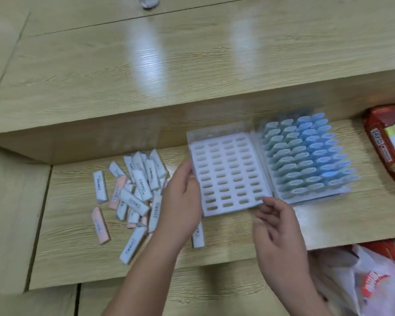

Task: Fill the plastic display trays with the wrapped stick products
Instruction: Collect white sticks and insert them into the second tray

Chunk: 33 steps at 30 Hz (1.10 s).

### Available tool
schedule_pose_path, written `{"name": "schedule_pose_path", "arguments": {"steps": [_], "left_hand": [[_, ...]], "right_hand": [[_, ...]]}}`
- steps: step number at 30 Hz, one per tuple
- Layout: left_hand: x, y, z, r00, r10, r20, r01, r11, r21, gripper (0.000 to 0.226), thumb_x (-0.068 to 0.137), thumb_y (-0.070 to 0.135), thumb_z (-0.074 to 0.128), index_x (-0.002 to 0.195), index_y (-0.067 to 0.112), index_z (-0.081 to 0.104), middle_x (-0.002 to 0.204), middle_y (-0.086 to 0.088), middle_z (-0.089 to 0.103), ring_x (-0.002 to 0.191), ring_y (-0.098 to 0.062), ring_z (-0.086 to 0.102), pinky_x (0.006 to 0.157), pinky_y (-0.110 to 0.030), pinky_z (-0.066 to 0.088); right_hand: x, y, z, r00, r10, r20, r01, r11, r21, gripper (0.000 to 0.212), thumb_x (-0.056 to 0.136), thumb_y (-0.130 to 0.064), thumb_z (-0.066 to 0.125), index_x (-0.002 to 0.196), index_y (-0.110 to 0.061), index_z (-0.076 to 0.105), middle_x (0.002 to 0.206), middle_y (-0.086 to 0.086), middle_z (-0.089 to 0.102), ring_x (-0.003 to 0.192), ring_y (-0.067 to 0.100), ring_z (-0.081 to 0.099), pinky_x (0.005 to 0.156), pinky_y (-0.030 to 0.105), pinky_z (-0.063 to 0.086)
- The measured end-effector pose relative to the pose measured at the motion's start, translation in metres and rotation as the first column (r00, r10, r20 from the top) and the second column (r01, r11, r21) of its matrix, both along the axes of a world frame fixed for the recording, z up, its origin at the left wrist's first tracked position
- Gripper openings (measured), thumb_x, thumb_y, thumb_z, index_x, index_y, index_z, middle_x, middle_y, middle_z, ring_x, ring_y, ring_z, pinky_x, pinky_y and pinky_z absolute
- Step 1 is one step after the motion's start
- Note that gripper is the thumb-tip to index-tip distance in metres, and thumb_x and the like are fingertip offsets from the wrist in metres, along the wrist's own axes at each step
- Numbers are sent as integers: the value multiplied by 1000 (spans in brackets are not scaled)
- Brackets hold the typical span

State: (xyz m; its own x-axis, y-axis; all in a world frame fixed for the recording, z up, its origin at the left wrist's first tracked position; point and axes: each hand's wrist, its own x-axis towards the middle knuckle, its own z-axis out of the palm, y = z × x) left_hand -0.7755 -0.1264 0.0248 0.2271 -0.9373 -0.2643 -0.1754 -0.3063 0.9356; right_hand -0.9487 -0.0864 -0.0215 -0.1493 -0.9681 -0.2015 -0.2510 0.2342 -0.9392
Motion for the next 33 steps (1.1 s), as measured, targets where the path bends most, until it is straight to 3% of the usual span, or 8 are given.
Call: {"name": "schedule_pose_path", "arguments": {"steps": [2,5,7,11,16,22,28,33], "left_hand": [[2,-4,-2,996,-28,-84,29,999,15,46,104,6,34,131,33,61,117,16,71,107,-2,68,79,-22,58],[16,-3,-1,990,-30,-136,32,999,13,46,103,7,38,140,29,54,123,21,67,114,7,61,90,-19,54],[36,6,0,999,54,1,-54,997,-54,42,102,20,43,141,35,52,124,27,62,118,10,56,98,-21,50],[83,51,0,923,263,282,-237,964,-123,24,91,40,52,109,49,63,103,26,66,94,-1,66,82,-35,58],[98,108,-16,839,154,522,-195,980,24,14,81,45,70,90,42,60,84,16,58,81,1,57,62,-24,43],[75,104,-26,702,-87,707,-9,991,132,38,76,63,64,101,35,64,97,19,52,90,-5,57,59,-29,48],[71,102,-23,588,-246,770,18,956,292,35,62,50,86,71,24,65,81,3,50,74,-21,58,41,-29,45],[67,96,-20,618,-263,741,-26,935,353,31,55,29,91,62,18,63,80,-2,52,70,-27,58,52,-34,47]], "right_hand": [[5,-5,-1,1000,-17,-19,17,999,-42,47,88,-5,59,112,-45,51,108,-5,60,101,6,63,83,15,50],[3,-3,2,997,-18,-74,11,994,-106,49,89,-14,58,110,-56,47,103,-11,61,98,3,62,79,7,47],[2,4,3,983,49,-180,-74,988,-134,50,87,-14,61,108,-57,46,104,-16,60,97,4,63,77,6,47],[21,23,1,782,344,-519,-445,892,-80,33,89,-33,64,114,-46,49,105,-27,52,94,0,59,75,11,49],[72,28,7,566,414,-713,-516,852,86,49,84,-67,49,119,-34,53,97,-15,54,86,7,57,65,19,44],[87,21,8,643,422,-639,-400,897,190,36,84,-56,63,115,-44,47,100,-21,54,91,1,58,66,22,48],[86,8,14,680,433,-592,-309,901,303,22,81,-60,64,82,-44,49,80,-23,58,71,-7,56,59,20,46],[72,3,17,922,343,-180,-282,913,294,14,77,-48,72,86,-41,63,71,-18,65,57,0,57,56,19,44]]}}
